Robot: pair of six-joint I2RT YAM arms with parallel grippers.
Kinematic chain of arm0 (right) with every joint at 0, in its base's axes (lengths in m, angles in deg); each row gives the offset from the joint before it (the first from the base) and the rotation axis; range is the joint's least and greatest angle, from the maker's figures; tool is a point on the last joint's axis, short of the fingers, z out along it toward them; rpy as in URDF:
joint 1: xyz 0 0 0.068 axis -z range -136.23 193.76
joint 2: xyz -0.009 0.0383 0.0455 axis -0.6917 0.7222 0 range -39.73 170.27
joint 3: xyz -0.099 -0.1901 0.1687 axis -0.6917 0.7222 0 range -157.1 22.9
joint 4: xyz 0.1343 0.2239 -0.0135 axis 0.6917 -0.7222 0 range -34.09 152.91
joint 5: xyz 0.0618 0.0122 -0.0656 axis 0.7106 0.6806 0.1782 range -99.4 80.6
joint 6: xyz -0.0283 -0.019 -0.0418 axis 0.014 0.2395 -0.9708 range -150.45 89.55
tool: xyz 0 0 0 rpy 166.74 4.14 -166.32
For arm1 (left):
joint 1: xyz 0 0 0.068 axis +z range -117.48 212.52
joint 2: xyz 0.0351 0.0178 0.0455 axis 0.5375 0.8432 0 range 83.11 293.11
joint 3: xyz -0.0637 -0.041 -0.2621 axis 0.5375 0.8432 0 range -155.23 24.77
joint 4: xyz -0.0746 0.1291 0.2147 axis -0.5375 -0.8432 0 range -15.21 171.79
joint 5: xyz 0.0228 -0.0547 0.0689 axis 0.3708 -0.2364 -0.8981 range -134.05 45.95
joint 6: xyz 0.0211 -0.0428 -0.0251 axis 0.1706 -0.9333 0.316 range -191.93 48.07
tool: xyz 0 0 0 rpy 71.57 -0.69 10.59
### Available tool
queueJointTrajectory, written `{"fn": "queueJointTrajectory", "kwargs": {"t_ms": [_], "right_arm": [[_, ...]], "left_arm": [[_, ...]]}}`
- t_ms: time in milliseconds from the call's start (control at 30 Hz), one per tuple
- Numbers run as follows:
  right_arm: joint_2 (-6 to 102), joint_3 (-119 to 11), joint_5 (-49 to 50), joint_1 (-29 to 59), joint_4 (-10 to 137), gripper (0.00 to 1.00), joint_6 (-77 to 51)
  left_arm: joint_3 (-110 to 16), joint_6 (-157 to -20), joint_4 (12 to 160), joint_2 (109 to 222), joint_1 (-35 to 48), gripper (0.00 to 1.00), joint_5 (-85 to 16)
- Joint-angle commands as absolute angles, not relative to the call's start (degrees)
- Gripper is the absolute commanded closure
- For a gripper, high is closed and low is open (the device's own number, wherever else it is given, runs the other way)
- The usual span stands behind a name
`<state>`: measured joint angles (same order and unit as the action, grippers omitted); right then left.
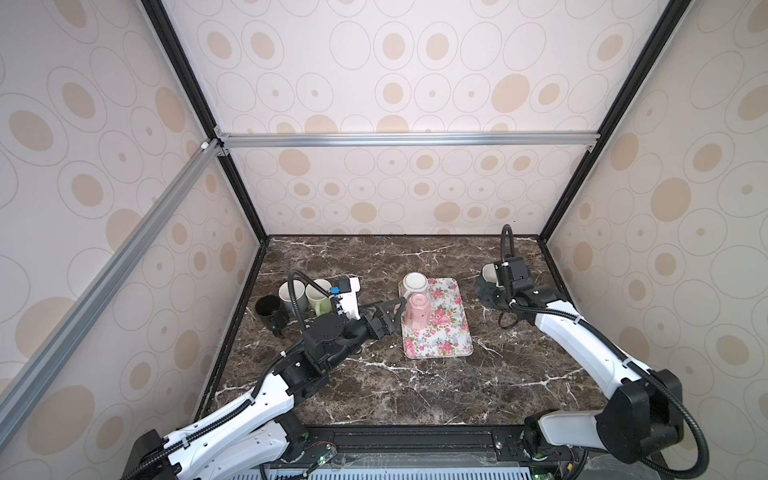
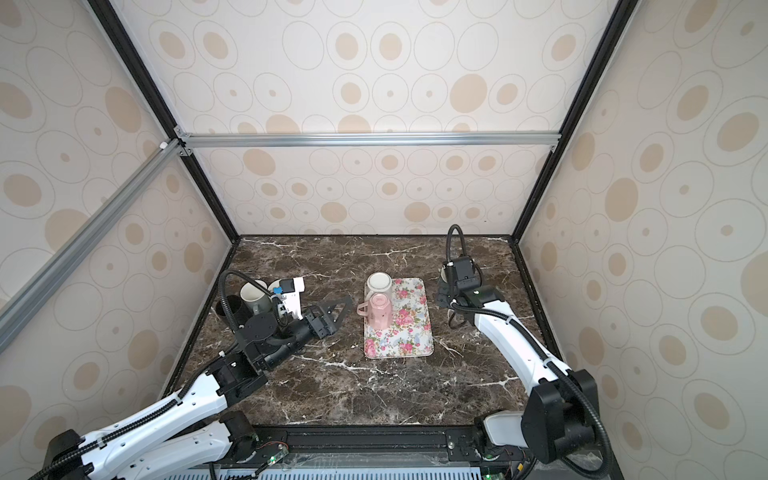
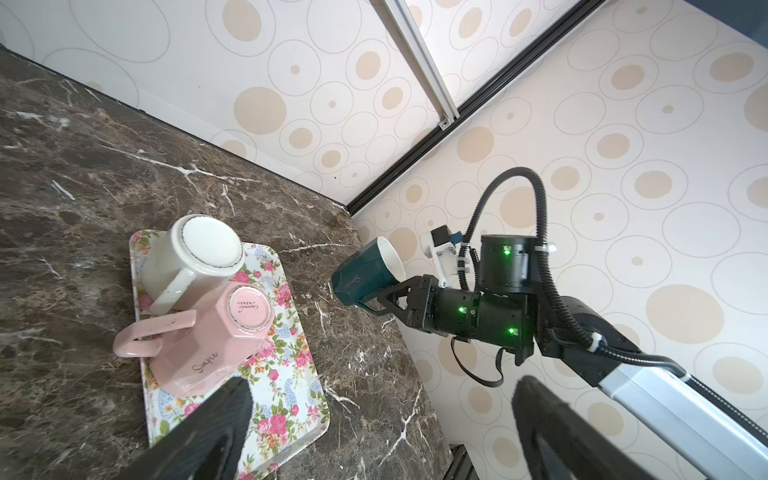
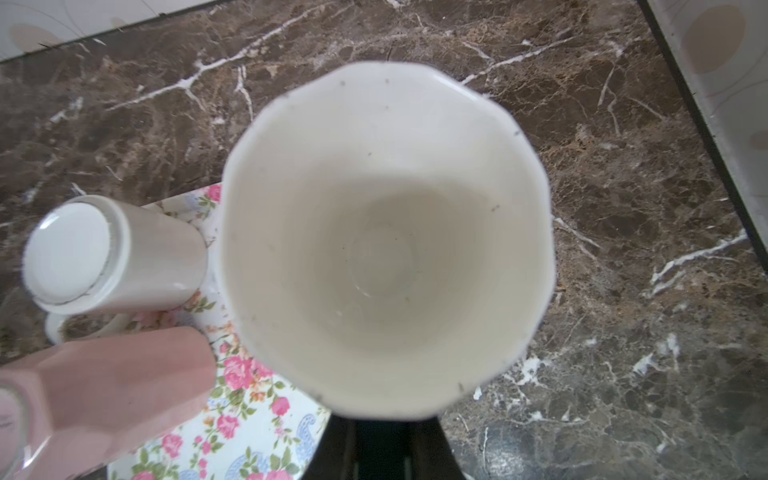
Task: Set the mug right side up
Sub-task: 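Carry the upright dark green mug away from the tray with the right gripper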
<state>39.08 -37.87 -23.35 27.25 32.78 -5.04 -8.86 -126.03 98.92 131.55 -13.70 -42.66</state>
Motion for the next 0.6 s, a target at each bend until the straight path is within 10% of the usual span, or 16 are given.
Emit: {"fn": "queueJointTrajectory", "kwargs": {"t_ms": [0, 500, 567], "right_arm": [[40.1, -38.3, -27.3, 27.4, 39.6, 1.0, -6.6], [49.2, -36.9, -27.2, 27.4, 42.6, 1.0, -5.0], [49.5, -37.1, -26.5, 28.8, 41.3, 0.76, -4.8]], "left_arm": [[-9.1, -124.2, 95.9, 129.3, -13.5, 0.02, -45.2], [-6.1, -124.9, 94.9, 125.2, -13.3, 0.02, -45.8], [-6.5, -124.4, 94.9, 125.8, -13.4, 0.02, -45.7]]}}
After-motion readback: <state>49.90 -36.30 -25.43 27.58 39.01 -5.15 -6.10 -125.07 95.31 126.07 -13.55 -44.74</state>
